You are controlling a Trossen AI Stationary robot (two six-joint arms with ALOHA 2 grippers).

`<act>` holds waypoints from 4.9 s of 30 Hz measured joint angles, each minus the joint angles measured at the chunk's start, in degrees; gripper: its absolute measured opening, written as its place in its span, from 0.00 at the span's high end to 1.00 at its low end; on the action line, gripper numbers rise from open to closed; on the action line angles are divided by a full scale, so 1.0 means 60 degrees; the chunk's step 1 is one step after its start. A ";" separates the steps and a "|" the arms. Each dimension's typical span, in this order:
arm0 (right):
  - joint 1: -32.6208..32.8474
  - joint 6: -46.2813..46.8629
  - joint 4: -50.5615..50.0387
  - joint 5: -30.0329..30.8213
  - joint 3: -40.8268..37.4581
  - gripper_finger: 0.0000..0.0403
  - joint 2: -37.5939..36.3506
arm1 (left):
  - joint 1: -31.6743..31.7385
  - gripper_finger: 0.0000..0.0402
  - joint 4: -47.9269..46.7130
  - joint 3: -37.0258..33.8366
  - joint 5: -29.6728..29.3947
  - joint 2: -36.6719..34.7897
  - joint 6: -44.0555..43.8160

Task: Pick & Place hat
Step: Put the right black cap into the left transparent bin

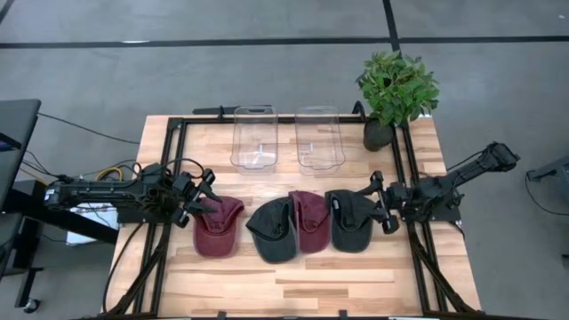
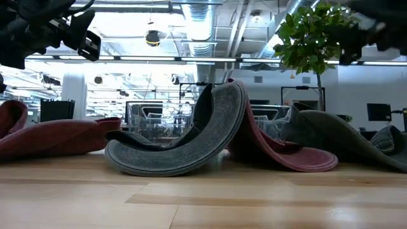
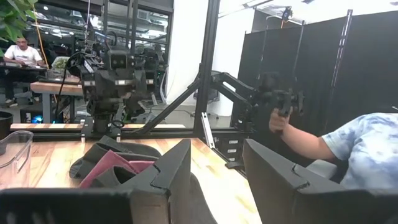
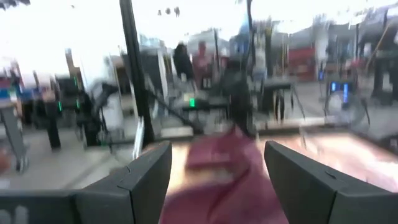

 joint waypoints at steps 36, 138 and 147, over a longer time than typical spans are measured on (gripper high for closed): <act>0.0475 0.2685 -0.2900 -0.1621 0.2725 0.38 0.3136 | 0.0002 0.64 0.0002 0.0000 0.0000 0.0002 0.0000; 0.5086 1.8678 -1.5263 0.1008 0.7173 0.38 0.9164 | -0.0198 0.64 -0.2144 0.2144 -0.1078 0.4420 0.1249; 0.5069 1.8522 -1.3805 0.1051 0.7173 0.38 1.0941 | -0.0195 0.64 -0.2254 0.2140 -0.1399 0.4420 0.1362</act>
